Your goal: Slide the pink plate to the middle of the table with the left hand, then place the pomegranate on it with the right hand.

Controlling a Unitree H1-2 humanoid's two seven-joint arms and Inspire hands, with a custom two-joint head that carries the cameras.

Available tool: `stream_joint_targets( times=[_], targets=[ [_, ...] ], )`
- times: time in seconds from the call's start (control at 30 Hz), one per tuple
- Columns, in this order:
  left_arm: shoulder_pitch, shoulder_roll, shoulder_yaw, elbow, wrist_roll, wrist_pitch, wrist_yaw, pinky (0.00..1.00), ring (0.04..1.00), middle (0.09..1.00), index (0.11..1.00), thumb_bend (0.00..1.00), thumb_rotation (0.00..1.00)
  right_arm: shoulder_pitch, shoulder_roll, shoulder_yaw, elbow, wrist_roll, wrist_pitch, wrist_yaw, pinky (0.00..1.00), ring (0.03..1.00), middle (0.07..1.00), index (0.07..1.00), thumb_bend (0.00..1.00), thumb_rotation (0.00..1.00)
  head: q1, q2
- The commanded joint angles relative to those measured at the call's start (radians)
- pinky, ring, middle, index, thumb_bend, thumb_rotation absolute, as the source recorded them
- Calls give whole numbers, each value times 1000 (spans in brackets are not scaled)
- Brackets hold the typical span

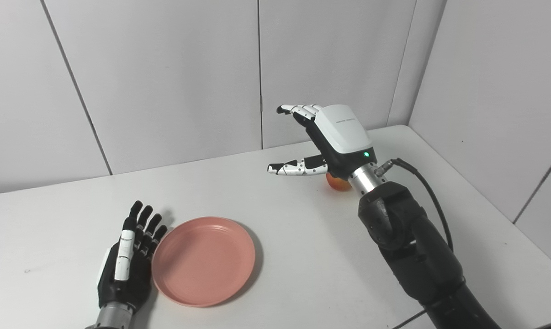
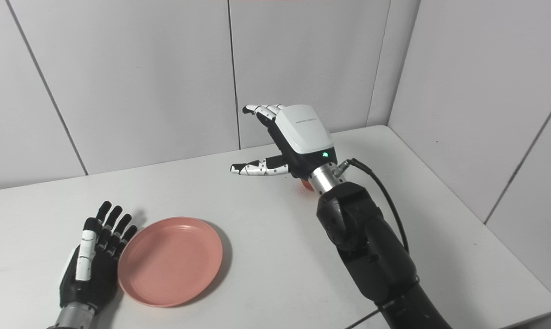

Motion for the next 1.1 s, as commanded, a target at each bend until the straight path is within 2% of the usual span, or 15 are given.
stream_joint_targets(
  times=[0.0,0.4,0.8,1.07],
  targets=[
    [2,-9,-5,-4,-5,9,-2,968,976,1000,1000,797,658,-76,-37,-2,39,-27,9,-15,729,801,808,791,801,704,1,-1],
    [5,-13,-8,-3,0,7,-3,972,973,1000,1000,783,657,-151,-96,45,255,-67,7,-36,774,819,821,783,804,731,9,-6],
    [9,-16,-6,-9,-1,20,2,980,972,1000,1000,793,652,-178,-101,49,421,-31,18,-106,738,796,811,773,813,722,14,-6],
    [9,-14,-8,-11,-1,20,-1,977,973,1000,1000,794,653,-166,-102,36,457,12,36,-135,714,778,797,770,826,717,14,-3]
  ],
)
